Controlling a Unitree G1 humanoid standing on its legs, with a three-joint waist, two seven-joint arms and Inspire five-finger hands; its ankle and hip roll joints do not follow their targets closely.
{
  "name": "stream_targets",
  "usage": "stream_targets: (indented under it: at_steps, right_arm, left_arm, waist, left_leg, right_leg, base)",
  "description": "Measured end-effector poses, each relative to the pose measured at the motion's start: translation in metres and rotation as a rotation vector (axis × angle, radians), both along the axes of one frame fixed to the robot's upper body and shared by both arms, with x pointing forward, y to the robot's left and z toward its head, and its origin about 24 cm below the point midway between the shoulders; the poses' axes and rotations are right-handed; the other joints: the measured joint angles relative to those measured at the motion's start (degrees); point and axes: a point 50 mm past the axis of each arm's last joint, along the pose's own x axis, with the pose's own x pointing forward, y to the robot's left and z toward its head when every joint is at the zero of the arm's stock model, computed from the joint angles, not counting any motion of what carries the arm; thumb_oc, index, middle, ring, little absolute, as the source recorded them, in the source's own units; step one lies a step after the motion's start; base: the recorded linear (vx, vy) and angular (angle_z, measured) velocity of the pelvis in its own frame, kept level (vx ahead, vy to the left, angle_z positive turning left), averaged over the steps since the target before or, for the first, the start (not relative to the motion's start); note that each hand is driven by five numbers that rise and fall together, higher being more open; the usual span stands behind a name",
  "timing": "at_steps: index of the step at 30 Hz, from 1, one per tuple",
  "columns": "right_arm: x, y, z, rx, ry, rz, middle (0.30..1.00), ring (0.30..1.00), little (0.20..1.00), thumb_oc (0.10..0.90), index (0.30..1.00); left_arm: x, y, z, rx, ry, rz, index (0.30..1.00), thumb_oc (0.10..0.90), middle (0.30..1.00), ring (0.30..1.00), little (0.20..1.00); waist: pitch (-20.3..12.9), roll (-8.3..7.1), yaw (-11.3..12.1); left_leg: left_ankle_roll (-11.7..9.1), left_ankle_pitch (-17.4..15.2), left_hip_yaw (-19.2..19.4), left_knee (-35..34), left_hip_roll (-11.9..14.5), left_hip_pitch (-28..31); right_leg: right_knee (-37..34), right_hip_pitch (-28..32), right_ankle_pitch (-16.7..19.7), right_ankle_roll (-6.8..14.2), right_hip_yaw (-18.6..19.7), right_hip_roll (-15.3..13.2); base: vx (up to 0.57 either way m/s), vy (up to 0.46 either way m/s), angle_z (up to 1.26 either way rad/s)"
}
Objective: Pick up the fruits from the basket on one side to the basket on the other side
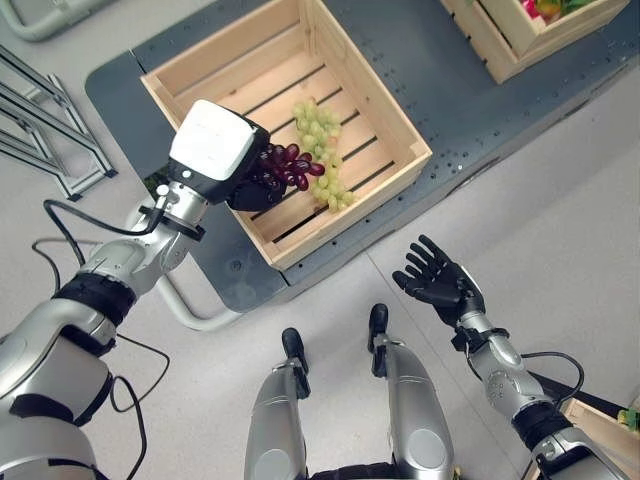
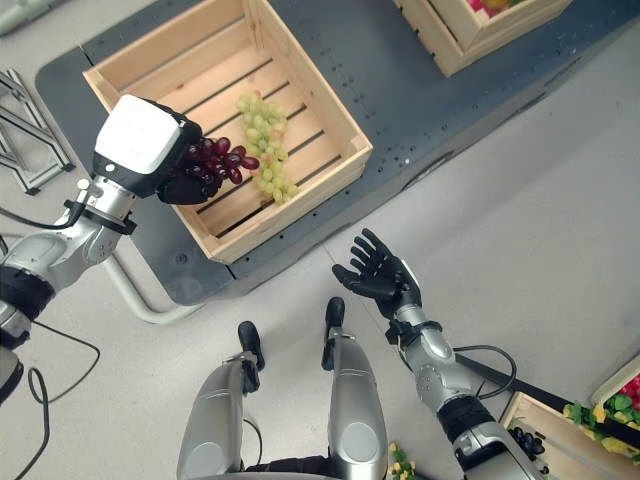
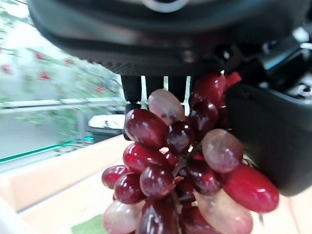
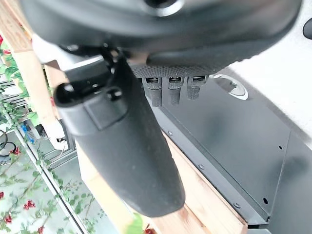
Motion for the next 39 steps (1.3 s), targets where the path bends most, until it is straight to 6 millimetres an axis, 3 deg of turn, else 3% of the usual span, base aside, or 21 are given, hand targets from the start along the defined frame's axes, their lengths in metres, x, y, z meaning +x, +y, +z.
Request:
stream_targets:
  at_steps: [5, 10, 15, 22, 25, 31, 36, 39]
  right_arm:
    - [-0.001, 0.007, 0.004, -0.051, -0.031, 0.027, 0.9, 0.9, 0.9, 0.8, 0.9]
    - [-0.008, 0.018, 0.008, -0.09, -0.068, 0.073, 0.9, 0.9, 0.9, 0.8, 0.9]
    - [-0.007, 0.022, 0.014, -0.15, -0.109, 0.116, 0.9, 0.9, 0.9, 0.8, 0.9]
    - [0.006, 0.017, 0.041, -0.26, -0.17, 0.188, 0.9, 0.9, 0.9, 0.8, 0.9]
    - [0.016, 0.025, 0.054, -0.265, -0.186, 0.216, 0.9, 0.9, 0.9, 0.8, 0.9]
    - [0.023, 0.044, 0.08, -0.248, -0.257, 0.275, 0.9, 0.9, 0.9, 0.8, 0.9]
    - [0.028, 0.052, 0.095, -0.248, -0.288, 0.301, 0.9, 0.9, 0.9, 0.8, 0.9]
    - [0.032, 0.057, 0.104, -0.253, -0.292, 0.321, 0.9, 0.9, 0.9, 0.8, 0.9]
  left_arm:
    - [-0.008, 0.002, 0.007, -0.312, -0.06, -0.041, 0.3, 0.4, 0.3, 0.3, 0.3]
    - [-0.013, -0.007, -0.005, -0.66, -0.057, -0.094, 0.3, 0.4, 0.3, 0.3, 0.3]
    - [-0.012, -0.015, -0.006, -0.795, -0.002, -0.154, 0.3, 0.4, 0.3, 0.3, 0.3]
    - [-0.002, -0.019, -0.016, -1.087, 0.319, -0.283, 0.3, 0.4, 0.3, 0.3, 0.3]
    - [0.002, -0.035, -0.03, -1.268, 0.449, -0.387, 0.3, 0.4, 0.3, 0.3, 0.3]
    - [0.0, -0.062, -0.025, -1.377, 0.572, -0.596, 0.3, 0.4, 0.3, 0.3, 0.3]
    - [-0.003, -0.071, -0.018, -1.341, 0.611, -0.673, 0.3, 0.4, 0.3, 0.3, 0.3]
    - [-0.002, -0.071, -0.021, -1.405, 0.668, -0.696, 0.3, 0.4, 0.3, 0.3, 0.3]
  waist:
    - [-0.2, 1.46, 1.1]
    - [-1.0, 3.51, 0.9]
    - [-3.1, 4.84, 0.9]
    - [-7.2, 5.32, 1.1]
    - [-8.9, 5.54, 1.6]
    - [-9.3, 5.52, 2.5]
    - [-10.2, 5.59, 2.7]
    - [-11.6, 5.57, 2.7]
  left_leg:
    - [-0.5, 2.7, 0.5, -8.4, -0.1, 8.0]
    - [-1.2, 3.6, 0.5, -14.6, 0.6, 16.5]
    - [-1.3, 3.7, 0.5, -16.5, 0.8, 19.0]
    - [-1.6, 3.9, 0.5, -19.8, 0.8, 23.1]
    - [-1.6, 3.9, 0.5, -20.4, 0.7, 24.4]
    - [-1.6, 3.9, -0.1, -20.4, 0.7, 24.8]
    - [-1.6, 4.0, -0.6, -20.4, 0.7, 25.1]
    - [-1.6, 4.0, -0.7, -20.4, 0.7, 25.2]
  right_leg:
    - [-4.7, 6.4, 1.1, 0.2, -0.6, 1.2]
    - [-10.7, 14.9, 1.5, 0.7, -1.8, 3.1]
    - [-13.8, 18.2, 1.8, 1.2, -2.2, 3.7]
    - [-20.9, 24.1, 4.3, 1.6, -2.5, 4.8]
    - [-22.3, 25.8, 4.8, 1.7, -3.0, 5.0]
    - [-22.3, 26.5, 4.9, 1.7, -3.4, 5.0]
    - [-22.3, 27.1, 4.9, 1.7, -3.5, 5.0]
    - [-22.3, 27.1, 4.9, 1.7, -3.5, 5.0]
  base:
    - [0.1, -0.028, -0.03]
    - [0.12, -0.066, 0.01]
    - [0.08, -0.104, 0.04]
    - [0.04, -0.08, 0.01]
    - [0.02, -0.026, 0.02]
    - [0.01, -0.029, 0.03]
    - [0.02, -0.019, 0.05]
    - [0.01, -0.003, 0.0]
